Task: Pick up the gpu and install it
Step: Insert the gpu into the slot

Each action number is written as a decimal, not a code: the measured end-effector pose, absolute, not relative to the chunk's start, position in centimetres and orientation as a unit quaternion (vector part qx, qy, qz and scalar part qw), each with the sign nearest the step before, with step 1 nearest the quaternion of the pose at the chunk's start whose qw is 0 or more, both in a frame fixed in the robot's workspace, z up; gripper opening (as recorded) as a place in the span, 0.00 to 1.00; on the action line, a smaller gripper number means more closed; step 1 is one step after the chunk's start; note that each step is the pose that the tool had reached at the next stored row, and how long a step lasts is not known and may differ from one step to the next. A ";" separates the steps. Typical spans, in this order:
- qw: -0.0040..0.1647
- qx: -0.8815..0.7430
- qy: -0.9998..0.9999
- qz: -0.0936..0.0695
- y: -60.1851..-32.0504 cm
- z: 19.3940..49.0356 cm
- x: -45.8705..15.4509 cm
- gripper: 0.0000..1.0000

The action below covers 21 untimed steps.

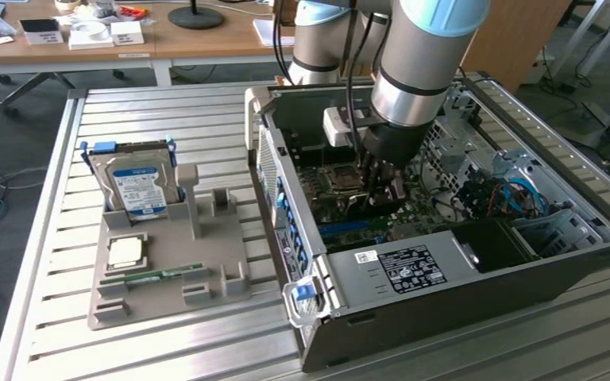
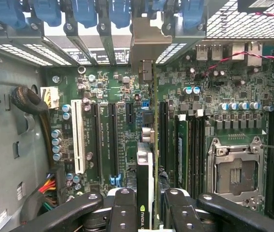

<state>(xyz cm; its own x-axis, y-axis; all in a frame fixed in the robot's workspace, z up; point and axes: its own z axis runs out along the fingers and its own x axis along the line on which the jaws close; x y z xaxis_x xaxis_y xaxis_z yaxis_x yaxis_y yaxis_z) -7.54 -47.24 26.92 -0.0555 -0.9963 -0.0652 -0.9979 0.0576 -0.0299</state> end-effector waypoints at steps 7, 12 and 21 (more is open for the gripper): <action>0.034 -0.686 0.727 0.012 -47.2 26.6 -7.8 0.27; 0.034 -0.683 0.730 0.011 -47.0 26.5 -7.9 0.27; 0.033 -0.676 0.736 0.010 -47.0 26.4 -8.2 0.27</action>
<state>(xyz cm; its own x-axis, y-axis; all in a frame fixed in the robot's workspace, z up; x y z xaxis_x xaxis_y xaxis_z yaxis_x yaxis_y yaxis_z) -8.19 -47.01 26.37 -0.0826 -0.9946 -0.0630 -0.9960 0.0846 -0.0302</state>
